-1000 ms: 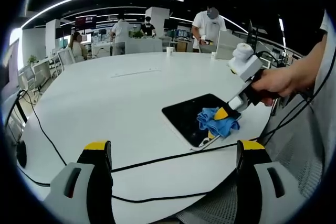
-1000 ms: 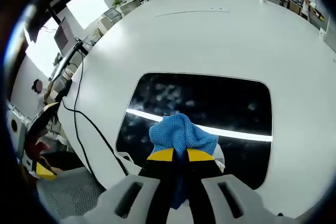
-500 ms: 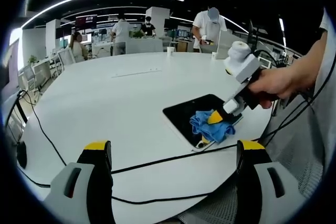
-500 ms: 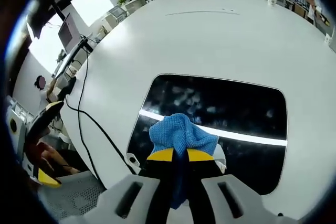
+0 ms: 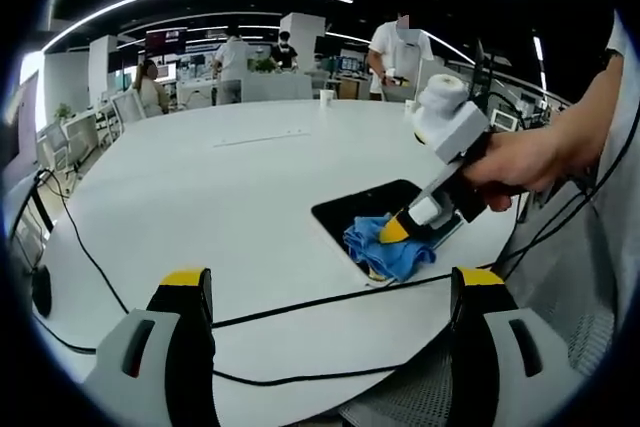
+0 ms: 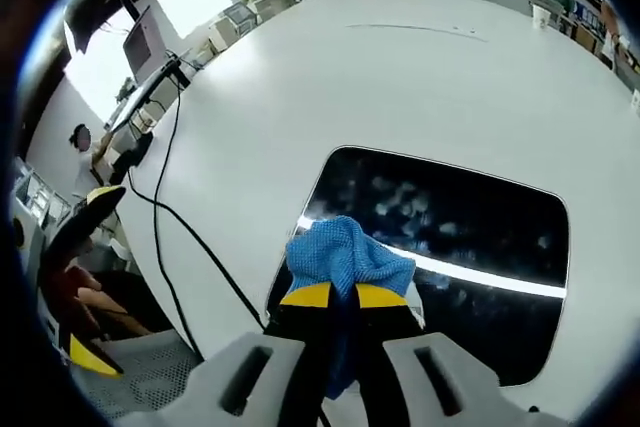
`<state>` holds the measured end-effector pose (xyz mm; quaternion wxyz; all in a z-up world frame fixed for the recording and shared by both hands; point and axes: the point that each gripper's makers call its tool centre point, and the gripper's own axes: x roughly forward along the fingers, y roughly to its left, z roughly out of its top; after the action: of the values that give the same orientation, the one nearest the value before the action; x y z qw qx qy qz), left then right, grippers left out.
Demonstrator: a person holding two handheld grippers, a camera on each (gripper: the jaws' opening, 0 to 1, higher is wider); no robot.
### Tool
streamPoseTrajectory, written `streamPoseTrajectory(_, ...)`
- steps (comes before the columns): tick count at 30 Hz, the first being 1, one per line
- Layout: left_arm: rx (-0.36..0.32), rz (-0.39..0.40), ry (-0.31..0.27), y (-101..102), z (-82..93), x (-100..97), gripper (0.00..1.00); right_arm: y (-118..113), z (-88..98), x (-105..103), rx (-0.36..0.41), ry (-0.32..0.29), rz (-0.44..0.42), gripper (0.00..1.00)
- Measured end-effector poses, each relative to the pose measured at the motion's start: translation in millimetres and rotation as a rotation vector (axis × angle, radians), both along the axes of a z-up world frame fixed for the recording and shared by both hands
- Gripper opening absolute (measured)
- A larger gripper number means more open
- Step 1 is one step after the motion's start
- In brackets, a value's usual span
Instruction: Wipe the mirror surface with the cleaning cloth until all visible marks leave the cleaned area.
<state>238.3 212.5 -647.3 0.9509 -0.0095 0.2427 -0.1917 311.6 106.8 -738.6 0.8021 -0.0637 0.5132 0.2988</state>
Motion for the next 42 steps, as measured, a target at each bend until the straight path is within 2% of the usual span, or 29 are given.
streamPoseTrajectory(11,-0.002,-0.003,0.002,-1.9,-0.9,1.0,0.99,20.5,2.2,-5.2,-0.016,-0.017,0.059,0.01)
streamPoseTrajectory(14,-0.004,-0.002,0.002,-1.1,-1.5,1.8,0.99,21.0,2.0,-5.2,-0.031,-0.036,0.074,0.01)
streamPoseTrajectory(19,-0.001,-0.004,0.006,0.4,-3.4,2.4,0.99,19.2,2.1,-4.1,-0.014,-0.033,0.071,0.01)
streamPoseTrajectory(23,-0.003,-0.004,0.003,0.7,-2.3,3.7,0.99,20.1,2.4,-5.8,-0.031,-0.067,0.113,0.01)
streamPoseTrajectory(33,0.004,-0.010,0.007,2.0,-2.7,2.7,0.99,17.7,2.5,-4.4,-0.023,-0.060,0.112,0.01)
streamPoseTrajectory(38,-0.023,0.017,0.009,6.3,-2.5,2.9,0.99,20.9,1.4,5.2,-0.010,-0.057,0.140,0.01)
streamPoseTrajectory(42,-0.015,0.016,0.017,6.8,-5.2,1.2,0.99,21.6,1.3,18.7,-0.019,-0.069,0.151,0.01)
